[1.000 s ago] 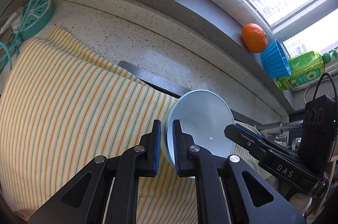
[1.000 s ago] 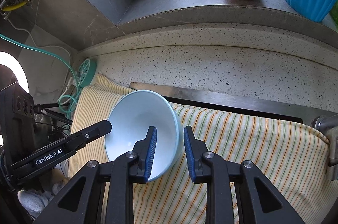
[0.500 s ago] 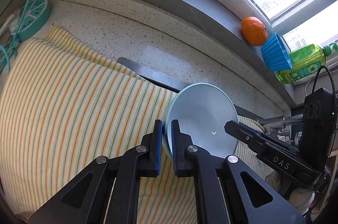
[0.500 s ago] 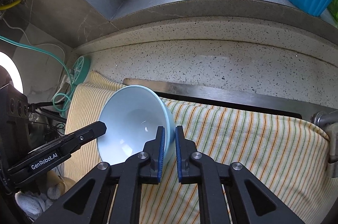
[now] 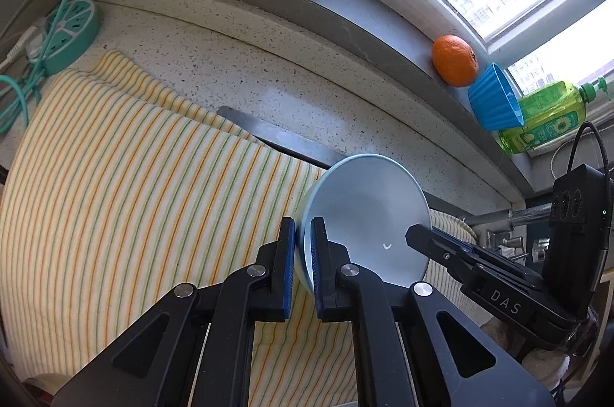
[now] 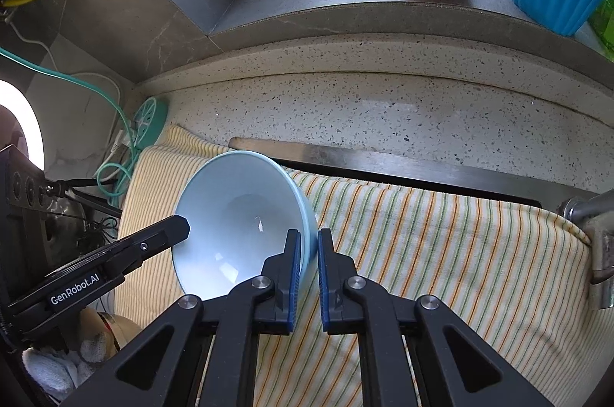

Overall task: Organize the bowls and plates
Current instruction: 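Close the left tool on the pale blue bowl rim while the right tool grips it too, then lift the pale blue bowl and carry it to the nested steel bowls, then lower the pale blue bowl into the red bowl with both tools, then grip the rims of the nested bowl stack with both tools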

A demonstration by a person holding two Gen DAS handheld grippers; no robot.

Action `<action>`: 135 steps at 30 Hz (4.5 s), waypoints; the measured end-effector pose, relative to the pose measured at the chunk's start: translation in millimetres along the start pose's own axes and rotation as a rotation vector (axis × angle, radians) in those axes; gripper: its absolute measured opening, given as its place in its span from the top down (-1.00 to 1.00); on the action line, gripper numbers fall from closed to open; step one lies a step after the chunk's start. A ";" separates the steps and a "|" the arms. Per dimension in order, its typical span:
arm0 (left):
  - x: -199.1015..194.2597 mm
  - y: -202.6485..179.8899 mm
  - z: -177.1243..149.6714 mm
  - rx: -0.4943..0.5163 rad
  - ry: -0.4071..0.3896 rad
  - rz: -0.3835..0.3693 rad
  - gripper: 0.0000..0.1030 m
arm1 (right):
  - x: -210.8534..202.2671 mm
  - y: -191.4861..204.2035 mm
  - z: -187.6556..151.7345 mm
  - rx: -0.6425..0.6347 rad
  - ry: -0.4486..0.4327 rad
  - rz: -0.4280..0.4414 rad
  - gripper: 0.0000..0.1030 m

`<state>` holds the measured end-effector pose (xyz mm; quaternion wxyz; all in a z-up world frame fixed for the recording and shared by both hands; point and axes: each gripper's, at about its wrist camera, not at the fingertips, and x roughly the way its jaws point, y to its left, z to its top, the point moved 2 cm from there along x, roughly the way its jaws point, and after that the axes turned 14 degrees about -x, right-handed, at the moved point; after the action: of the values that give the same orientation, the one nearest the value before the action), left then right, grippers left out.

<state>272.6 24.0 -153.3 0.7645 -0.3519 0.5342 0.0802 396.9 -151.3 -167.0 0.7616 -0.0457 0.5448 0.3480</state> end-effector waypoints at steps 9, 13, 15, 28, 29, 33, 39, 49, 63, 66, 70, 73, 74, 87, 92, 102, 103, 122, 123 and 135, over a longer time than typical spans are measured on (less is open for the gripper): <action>-23.5 -1.0 -5.9 0.007 -0.026 -0.030 0.87 | -22.2 12.4 -1.7 -0.013 -0.028 -0.001 0.85; -34.7 -1.0 -8.9 0.019 -0.041 -0.037 0.87 | -31.5 19.6 -4.4 -0.022 -0.038 -0.003 0.85; -40.2 -0.5 -10.1 0.021 -0.047 -0.043 0.87 | -36.0 24.0 -5.7 -0.025 -0.043 -0.003 0.85; -79.8 11.0 -29.1 0.038 -0.075 -0.079 0.87 | -69.3 60.5 -20.0 -0.056 -0.081 -0.015 0.84; -83.3 12.6 -30.5 0.039 -0.077 -0.081 0.87 | -70.7 64.2 -22.0 -0.057 -0.083 -0.016 0.84; -97.1 19.3 -36.9 0.041 -0.083 -0.090 0.87 | -76.2 79.5 -30.7 -0.064 -0.089 -0.017 0.84; -115.2 33.0 -48.9 0.041 -0.087 -0.096 0.87 | -80.8 100.4 -41.2 -0.072 -0.094 -0.011 0.85; -147.5 63.6 -64.4 0.031 -0.119 -0.098 0.87 | -83.1 142.0 -61.8 -0.103 -0.089 0.007 0.84; -181.7 107.5 -83.3 0.001 -0.148 -0.092 0.87 | -75.1 195.3 -88.0 -0.144 -0.067 0.042 0.84; -186.2 118.1 -85.5 -0.011 -0.147 -0.089 0.87 | -70.3 205.1 -93.3 -0.152 -0.057 0.048 0.84; -190.6 133.5 -90.1 -0.031 -0.145 -0.082 0.87 | -61.8 218.9 -98.4 -0.162 -0.043 0.060 0.84; -192.3 146.0 -92.8 -0.049 -0.142 -0.074 0.87 | -54.4 229.6 -101.8 -0.171 -0.030 0.066 0.84; -192.6 149.8 -93.9 -0.055 -0.140 -0.071 0.87 | -52.0 232.5 -102.6 -0.176 -0.026 0.067 0.84; -195.7 190.4 -100.4 -0.101 -0.127 -0.048 0.87 | -25.1 264.3 -114.9 -0.207 0.022 0.074 0.84; -194.4 199.1 -101.4 -0.112 -0.119 -0.044 0.87 | -19.0 270.0 -117.9 -0.216 0.032 0.070 0.84; -183.8 207.6 -103.5 -0.119 -0.088 -0.030 0.87 | -6.4 271.9 -123.2 -0.217 0.060 0.055 0.84; -182.4 208.6 -103.8 -0.120 -0.084 -0.029 0.87 | -4.9 272.1 -123.5 -0.217 0.063 0.054 0.84; -166.6 216.5 -105.9 -0.131 -0.049 -0.017 0.87 | 11.3 269.1 -128.2 -0.217 0.100 0.042 0.84; -166.1 216.2 -105.8 -0.131 -0.049 -0.015 0.87 | 12.0 269.2 -128.5 -0.219 0.102 0.042 0.84; -165.0 216.6 -105.6 -0.126 -0.050 -0.013 0.87 | 14.7 268.6 -128.5 -0.222 0.109 0.048 0.83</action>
<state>15.6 160.1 -126.3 0.7543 -0.4007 0.5067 0.1174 140.9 0.5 -148.2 0.7123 -0.1354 0.5447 0.4214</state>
